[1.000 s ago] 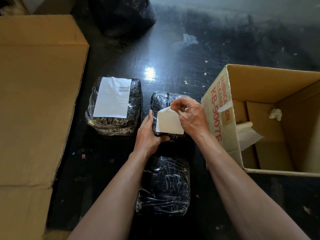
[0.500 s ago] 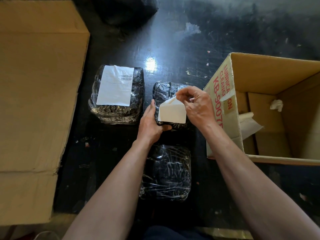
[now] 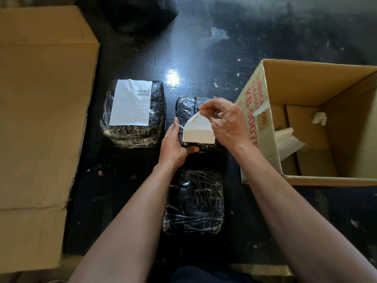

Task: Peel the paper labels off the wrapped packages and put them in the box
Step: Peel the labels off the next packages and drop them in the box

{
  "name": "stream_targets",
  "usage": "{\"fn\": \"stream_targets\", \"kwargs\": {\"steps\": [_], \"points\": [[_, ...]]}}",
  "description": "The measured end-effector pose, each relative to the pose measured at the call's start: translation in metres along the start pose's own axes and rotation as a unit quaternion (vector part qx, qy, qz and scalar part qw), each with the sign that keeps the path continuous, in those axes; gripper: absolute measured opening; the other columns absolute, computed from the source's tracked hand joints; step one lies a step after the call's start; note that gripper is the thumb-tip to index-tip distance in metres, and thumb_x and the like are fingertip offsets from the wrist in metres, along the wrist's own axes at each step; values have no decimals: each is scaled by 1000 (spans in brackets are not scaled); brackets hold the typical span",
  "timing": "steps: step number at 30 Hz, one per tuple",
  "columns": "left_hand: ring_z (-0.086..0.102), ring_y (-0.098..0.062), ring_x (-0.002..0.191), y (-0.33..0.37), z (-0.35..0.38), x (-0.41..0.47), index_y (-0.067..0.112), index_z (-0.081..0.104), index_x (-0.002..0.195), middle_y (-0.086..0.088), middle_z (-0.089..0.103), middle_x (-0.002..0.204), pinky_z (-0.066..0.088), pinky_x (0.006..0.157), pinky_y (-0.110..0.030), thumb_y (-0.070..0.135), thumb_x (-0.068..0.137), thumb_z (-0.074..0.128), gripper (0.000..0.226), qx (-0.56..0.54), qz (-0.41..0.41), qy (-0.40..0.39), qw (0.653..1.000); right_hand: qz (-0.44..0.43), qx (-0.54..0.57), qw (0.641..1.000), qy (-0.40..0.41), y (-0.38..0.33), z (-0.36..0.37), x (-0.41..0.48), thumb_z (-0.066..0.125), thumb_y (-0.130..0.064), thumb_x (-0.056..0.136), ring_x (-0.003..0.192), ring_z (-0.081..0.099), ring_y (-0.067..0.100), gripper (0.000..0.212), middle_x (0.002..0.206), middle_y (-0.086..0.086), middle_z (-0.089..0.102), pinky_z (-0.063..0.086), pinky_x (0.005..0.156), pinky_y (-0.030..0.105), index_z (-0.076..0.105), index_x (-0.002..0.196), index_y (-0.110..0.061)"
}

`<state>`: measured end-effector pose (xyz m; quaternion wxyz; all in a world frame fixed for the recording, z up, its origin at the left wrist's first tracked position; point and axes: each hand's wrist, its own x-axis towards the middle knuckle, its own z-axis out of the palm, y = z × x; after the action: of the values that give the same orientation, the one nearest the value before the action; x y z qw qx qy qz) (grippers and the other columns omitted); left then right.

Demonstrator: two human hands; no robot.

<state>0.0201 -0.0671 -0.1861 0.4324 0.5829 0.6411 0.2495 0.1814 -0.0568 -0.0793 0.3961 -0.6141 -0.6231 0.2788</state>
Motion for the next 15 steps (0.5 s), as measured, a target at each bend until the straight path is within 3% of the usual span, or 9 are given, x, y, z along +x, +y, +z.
{"fn": "stream_targets", "kwargs": {"steps": [6, 10, 15], "points": [[30, -14, 147, 0, 0, 0, 18, 15, 161, 1, 32, 162, 21, 107, -14, 25, 63, 96, 127, -3, 2, 1, 1000, -9, 0, 1000, -7, -3, -1, -4, 73, -8, 88, 81, 67, 7, 7, 88, -4, 74, 46, 69, 10, 77, 91, -14], [30, -15, 147, -1, 0, 0, 17, 15, 161, 0, 32, 162, 23, 111, -18, 27, 62, 96, 128, -3, 2, 0, 1000, -16, -4, 1000, -5, -1, -4, -7, 73, -8, 88, 81, 69, 10, 10, 87, -4, 74, 56, 71, 26, 76, 91, -16], [30, -14, 147, -1, 0, 1, 19, 16, 161, 1, 32, 162, 22, 109, -16, 27, 63, 96, 127, -4, 1, 2, 1000, -25, -15, 1000, 5, -5, -8, -9, 72, -6, 89, 82, 69, 8, 10, 88, -5, 74, 59, 72, 30, 77, 91, -14]]}}
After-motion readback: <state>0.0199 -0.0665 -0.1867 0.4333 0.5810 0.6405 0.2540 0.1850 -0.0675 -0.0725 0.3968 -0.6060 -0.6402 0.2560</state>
